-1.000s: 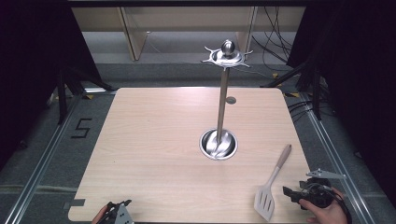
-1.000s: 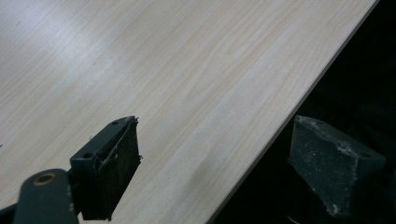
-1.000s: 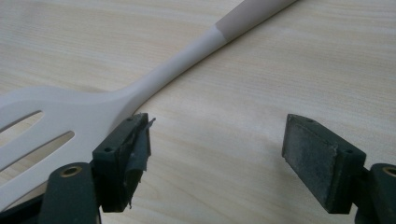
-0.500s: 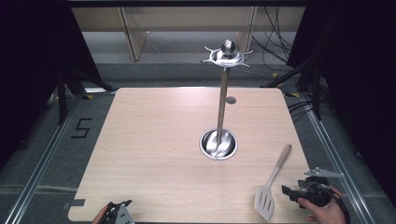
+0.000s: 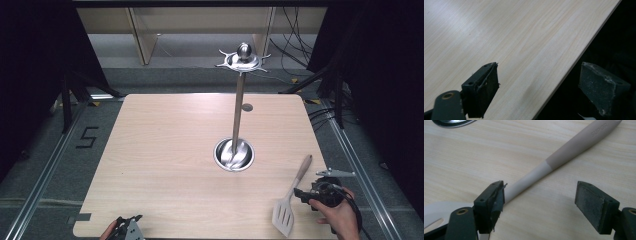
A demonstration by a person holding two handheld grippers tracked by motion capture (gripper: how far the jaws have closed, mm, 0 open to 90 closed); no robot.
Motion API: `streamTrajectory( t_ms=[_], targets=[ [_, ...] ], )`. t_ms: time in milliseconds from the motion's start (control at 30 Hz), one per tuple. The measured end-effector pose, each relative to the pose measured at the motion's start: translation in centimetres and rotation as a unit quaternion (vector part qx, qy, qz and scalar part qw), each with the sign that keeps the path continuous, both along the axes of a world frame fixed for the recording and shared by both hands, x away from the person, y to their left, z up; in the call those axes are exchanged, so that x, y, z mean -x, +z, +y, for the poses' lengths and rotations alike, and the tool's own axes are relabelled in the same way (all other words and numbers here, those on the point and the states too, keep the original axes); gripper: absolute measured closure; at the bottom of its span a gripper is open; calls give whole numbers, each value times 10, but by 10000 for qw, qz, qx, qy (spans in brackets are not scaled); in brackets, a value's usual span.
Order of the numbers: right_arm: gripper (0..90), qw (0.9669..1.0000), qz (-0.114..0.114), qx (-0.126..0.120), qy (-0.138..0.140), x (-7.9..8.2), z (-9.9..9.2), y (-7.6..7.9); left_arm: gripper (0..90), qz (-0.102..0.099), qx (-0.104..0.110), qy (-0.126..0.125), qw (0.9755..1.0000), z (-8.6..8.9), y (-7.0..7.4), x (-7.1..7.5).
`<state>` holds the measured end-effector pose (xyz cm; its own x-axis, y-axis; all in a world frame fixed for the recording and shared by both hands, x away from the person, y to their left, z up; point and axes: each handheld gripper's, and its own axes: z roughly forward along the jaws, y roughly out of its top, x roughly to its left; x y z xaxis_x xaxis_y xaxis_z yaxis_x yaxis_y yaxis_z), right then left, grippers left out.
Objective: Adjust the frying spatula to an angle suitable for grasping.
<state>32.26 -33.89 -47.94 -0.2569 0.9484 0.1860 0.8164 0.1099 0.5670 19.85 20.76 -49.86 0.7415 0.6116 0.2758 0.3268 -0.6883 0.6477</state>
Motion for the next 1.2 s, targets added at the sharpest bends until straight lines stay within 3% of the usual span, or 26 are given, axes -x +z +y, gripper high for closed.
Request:
streamTrajectory(
  t_ms=[67,133,167,233,333,400,433,467,500,567,733,800,833,933,1000,1033,1067,1100,1200],
  targets=[
    [265,9999,-85,90,119,-5,-1,-3,152,-1,28,27,10000,0,0,2],
    [270,10000,33,31,56,-9,1,-2,152,18,32,12,10000,-1,0,2],
    [273,9997,-11,140,221,-13,-2,-2,152,7,50,25,10000,-1,0,2],
    [275,9992,-74,254,293,-20,0,-4,152,0,31,31,10000,-1,-1,2],
    [284,9992,-19,281,273,-24,3,-3,152,28,23,5,10000,-1,-1,2],
    [285,9987,220,401,246,-30,9,-2,152,44,22,-1,10000,-1,0,2],
    [296,9992,-75,348,198,-34,14,-9,152,13,17,-1,10000,-1,-1,2],
    [296,9992,-75,348,198,-34,14,-9,152,13,17,-1,10000,-1,-1,2],
    [296,9977,272,564,252,-37,18,-5,152,1,0,-3,10000,-1,-1,2],
    [285,9975,389,576,145,-39,22,-7,152,51,29,-31,10000,-1,-1,2],
    [286,9964,484,680,119,-42,26,-6,152,82,17,-120,9999,-1,-1,1],
    [299,9953,480,821,179,-44,27,-5,152,82,20,-118,9999,-1,-1,1],
    [328,9958,314,810,281,-46,28,-4,152,73,9,-123,9999,-1,-1,1],
    [369,9940,346,936,453,-49,29,-2,152,31,-35,-90,9999,-2,-2,1],
    [386,9933,394,995,439,-50,31,0,153,31,-45,-93,9999,-2,-2,0],
    [424,9925,578,1037,308,-50,33,1,152,-18,-71,-63,10000,-2,-2,1],
    [424,9925,578,1037,308,-50,33,1,152,-18,-71,-63,10000,-2,-2,1],
    [425,9909,509,1200,339,-51,30,0,152,-22,-73,-70,9999,-2,-2,1],
    [409,9918,655,1094,113,-49,32,0,152,41,-64,-138,9999,-2,-1,2]
  ],
)
